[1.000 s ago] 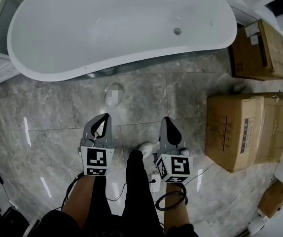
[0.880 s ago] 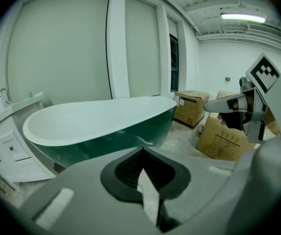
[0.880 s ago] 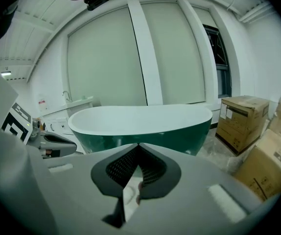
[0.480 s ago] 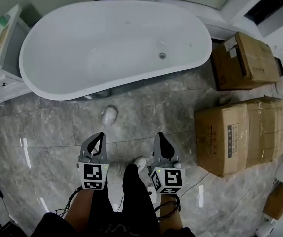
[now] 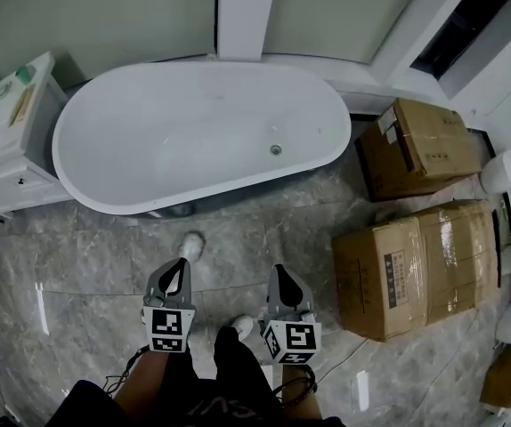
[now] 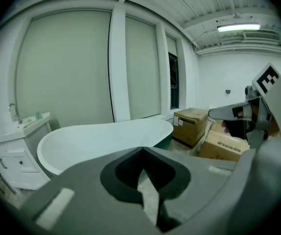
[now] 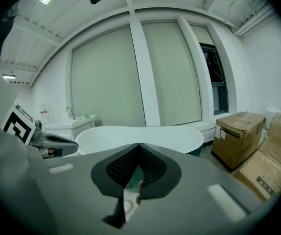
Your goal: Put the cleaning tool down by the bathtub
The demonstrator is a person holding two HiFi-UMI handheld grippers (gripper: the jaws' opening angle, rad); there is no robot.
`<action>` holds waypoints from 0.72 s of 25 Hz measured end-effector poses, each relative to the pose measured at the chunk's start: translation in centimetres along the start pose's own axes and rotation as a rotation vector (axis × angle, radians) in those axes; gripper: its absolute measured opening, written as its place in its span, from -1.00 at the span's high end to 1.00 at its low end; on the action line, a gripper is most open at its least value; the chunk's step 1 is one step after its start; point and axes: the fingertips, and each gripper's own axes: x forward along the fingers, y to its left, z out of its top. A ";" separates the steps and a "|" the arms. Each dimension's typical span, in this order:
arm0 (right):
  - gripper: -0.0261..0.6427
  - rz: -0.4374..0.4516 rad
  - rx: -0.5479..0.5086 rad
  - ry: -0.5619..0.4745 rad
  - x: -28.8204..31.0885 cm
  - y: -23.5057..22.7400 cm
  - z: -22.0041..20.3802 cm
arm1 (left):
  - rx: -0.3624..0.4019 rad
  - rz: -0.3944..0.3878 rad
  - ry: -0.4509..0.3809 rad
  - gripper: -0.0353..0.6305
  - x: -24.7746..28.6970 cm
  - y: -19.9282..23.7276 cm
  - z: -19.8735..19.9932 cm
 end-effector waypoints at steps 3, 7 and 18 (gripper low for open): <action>0.88 0.011 -0.005 -0.018 -1.0 0.1 1.6 | -0.025 0.014 -0.005 0.89 -1.4 -0.5 1.1; 0.88 0.030 -0.012 -0.043 -2.2 0.6 3.5 | 0.012 0.021 -0.027 0.89 -3.4 -0.8 2.7; 0.89 0.086 -0.085 -0.160 -4.3 1.4 9.4 | 0.015 0.139 -0.170 0.89 -8.7 2.5 8.5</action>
